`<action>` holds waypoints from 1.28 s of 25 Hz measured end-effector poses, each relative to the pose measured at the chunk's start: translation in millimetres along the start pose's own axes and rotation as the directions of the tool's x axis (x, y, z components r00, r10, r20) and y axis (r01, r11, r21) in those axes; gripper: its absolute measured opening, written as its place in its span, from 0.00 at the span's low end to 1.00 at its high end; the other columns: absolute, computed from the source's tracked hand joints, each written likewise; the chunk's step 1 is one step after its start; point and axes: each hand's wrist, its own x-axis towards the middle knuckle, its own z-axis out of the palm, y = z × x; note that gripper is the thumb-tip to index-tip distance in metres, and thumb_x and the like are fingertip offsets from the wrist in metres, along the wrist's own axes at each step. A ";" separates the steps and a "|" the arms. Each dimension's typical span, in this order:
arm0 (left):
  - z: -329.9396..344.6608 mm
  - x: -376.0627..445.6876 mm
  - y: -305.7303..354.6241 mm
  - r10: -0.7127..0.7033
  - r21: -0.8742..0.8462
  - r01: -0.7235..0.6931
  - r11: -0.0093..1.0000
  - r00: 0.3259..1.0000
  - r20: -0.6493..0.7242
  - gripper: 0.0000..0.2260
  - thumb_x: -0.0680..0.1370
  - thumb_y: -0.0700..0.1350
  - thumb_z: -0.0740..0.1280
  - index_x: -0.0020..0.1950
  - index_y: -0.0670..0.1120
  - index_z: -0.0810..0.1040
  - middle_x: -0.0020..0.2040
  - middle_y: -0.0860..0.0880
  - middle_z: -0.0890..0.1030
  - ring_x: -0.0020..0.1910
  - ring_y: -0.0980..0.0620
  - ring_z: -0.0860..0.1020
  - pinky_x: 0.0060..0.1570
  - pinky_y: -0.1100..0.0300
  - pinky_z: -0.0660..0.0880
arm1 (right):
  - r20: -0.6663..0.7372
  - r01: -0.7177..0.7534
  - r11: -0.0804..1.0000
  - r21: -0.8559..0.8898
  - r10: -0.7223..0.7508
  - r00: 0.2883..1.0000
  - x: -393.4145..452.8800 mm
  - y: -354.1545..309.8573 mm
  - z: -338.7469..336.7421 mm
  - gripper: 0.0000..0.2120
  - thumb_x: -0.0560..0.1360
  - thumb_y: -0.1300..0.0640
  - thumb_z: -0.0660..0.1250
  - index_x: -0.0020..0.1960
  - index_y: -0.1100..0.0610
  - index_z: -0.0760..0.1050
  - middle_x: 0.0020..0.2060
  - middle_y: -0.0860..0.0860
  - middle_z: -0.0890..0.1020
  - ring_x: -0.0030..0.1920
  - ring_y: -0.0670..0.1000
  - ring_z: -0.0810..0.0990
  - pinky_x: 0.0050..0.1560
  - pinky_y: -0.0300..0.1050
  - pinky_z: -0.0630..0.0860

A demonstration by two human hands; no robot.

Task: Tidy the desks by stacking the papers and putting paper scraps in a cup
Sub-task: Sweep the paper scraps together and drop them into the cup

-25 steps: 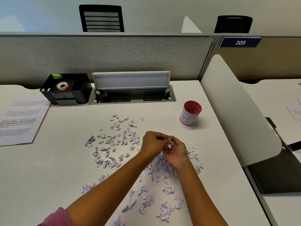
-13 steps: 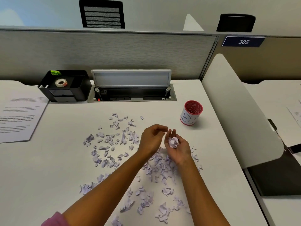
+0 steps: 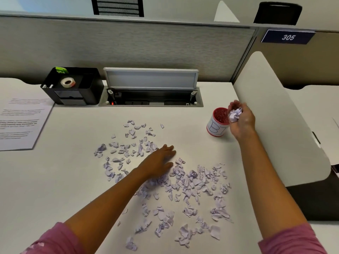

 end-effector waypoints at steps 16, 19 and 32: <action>5.3 1.9 -9.7 0.012 -0.133 -0.013 0.991 1.000 -0.013 0.24 0.80 0.47 0.66 0.76 0.50 0.66 0.78 0.54 0.60 0.78 0.55 0.54 0.76 0.53 0.58 | 0.299 0.454 0.566 -0.688 -0.349 0.888 -26.6 31.5 -13.0 0.17 0.82 0.58 0.54 0.48 0.60 0.81 0.47 0.53 0.84 0.49 0.49 0.82 0.54 0.40 0.77; 5.0 -1.7 -2.7 -0.028 -0.184 -0.004 0.983 0.985 -0.170 0.19 0.80 0.47 0.65 0.71 0.49 0.72 0.71 0.51 0.73 0.71 0.52 0.69 0.69 0.57 0.67 | 0.367 0.418 0.558 -0.716 -0.208 0.907 -56.9 75.8 -22.7 0.14 0.83 0.61 0.56 0.50 0.60 0.80 0.45 0.51 0.83 0.46 0.45 0.81 0.49 0.33 0.74; -82.9 24.9 -96.8 -0.286 -0.062 0.283 0.957 0.890 -0.356 0.29 0.81 0.47 0.63 0.79 0.44 0.54 0.80 0.46 0.53 0.79 0.45 0.51 0.76 0.50 0.52 | 0.509 0.539 -0.011 -0.842 0.316 0.801 -43.7 195.4 3.6 0.34 0.82 0.51 0.61 0.80 0.58 0.46 0.80 0.54 0.47 0.80 0.53 0.48 0.79 0.49 0.48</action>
